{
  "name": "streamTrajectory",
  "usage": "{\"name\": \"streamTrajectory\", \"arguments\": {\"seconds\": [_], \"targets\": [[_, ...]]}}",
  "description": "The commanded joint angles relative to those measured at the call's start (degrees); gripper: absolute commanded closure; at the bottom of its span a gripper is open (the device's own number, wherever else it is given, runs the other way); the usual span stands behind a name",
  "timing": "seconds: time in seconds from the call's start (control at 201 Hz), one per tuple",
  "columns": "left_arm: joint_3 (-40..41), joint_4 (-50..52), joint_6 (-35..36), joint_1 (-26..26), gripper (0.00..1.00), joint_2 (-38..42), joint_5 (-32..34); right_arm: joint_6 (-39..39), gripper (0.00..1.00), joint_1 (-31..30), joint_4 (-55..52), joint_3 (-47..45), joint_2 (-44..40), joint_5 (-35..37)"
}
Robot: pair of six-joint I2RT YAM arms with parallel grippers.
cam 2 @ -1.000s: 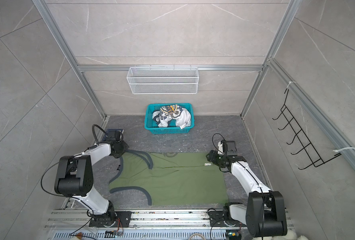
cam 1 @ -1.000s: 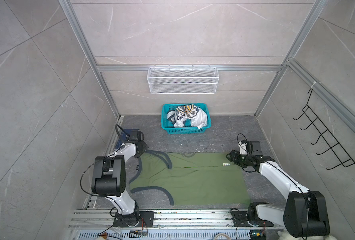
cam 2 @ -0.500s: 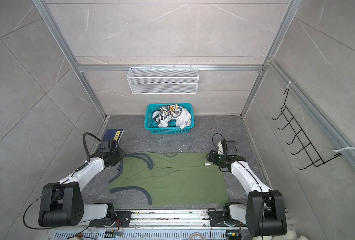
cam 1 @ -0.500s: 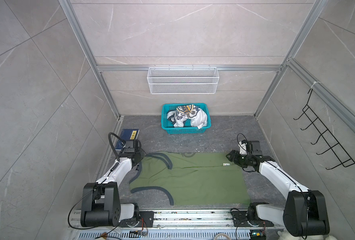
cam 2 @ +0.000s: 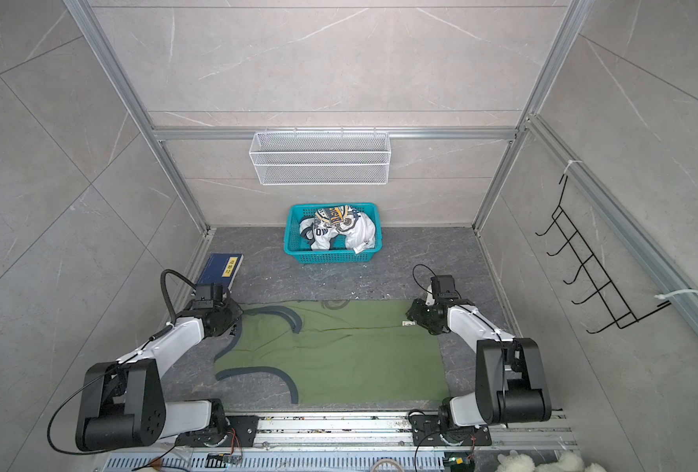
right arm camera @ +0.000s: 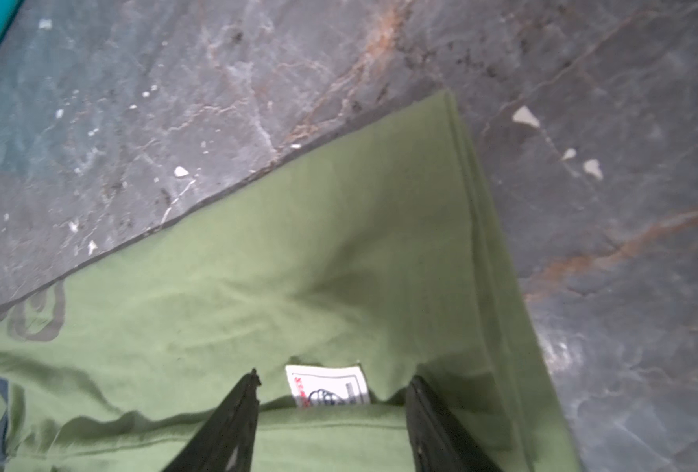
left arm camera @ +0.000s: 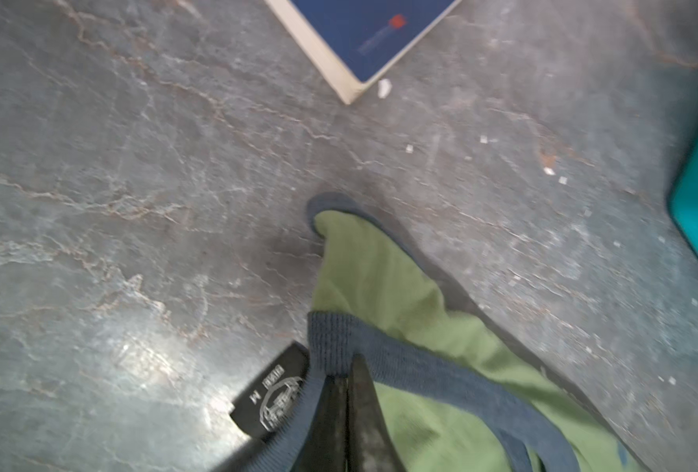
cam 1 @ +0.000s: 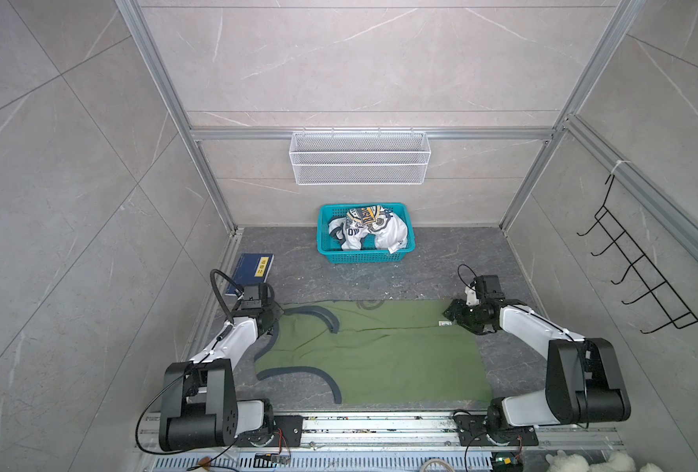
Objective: Fold and stack tank tops
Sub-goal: Smooth out the tank top at the center of the table, then move the tank top to the center of the table.
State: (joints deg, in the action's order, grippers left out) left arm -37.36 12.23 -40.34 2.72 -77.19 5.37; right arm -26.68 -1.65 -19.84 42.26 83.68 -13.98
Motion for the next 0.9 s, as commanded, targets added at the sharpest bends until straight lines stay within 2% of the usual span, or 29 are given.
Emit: {"name": "streamTrajectory", "arguments": {"seconds": [0.0,0.299,0.443,0.523,0.557,0.617,0.702,0.786,0.896], "targets": [[-0.9,-2.0,0.6,2.0,1.0,-2.6,-0.7,-1.9,0.42,-0.1,-1.4,1.3,2.0,3.4],[-2.0,-3.2,3.3,2.0,1.0,-5.0,-3.5,-1.7,0.43,0.3,-0.8,0.8,1.0,5.8],[-4.1,1.0,3.6,2.0,0.81,-4.3,-3.1,0.0,0.42,-0.1,-2.1,1.4,-4.1,5.2],[-5.2,5.9,2.0,1.2,0.65,-0.7,0.6,1.0,0.41,-1.2,-3.2,2.3,-7.0,4.8],[-6.4,8.6,0.7,0.9,0.61,1.0,1.8,1.3,0.4,-2.0,-3.7,2.9,-7.6,4.7],[-8.1,10.2,-1.0,-1.5,0.57,3.3,3.1,1.5,0.39,-3.9,-3.8,4.1,-7.8,4.8],[-11.3,10.1,-1.8,-7.5,0.51,3.4,4.5,0.4,0.37,-6.3,-2.7,5.7,-5.8,4.4],[-14.0,10.9,-2.4,-11.6,0.51,0.3,4.1,-1.5,0.37,-7.5,-1.1,7.5,-1.8,2.8],[-12.2,7.1,-4.2,-13.8,0.54,-3.1,0.4,-2.5,0.37,-8.1,0.0,9.6,3.4,2.4]]}}
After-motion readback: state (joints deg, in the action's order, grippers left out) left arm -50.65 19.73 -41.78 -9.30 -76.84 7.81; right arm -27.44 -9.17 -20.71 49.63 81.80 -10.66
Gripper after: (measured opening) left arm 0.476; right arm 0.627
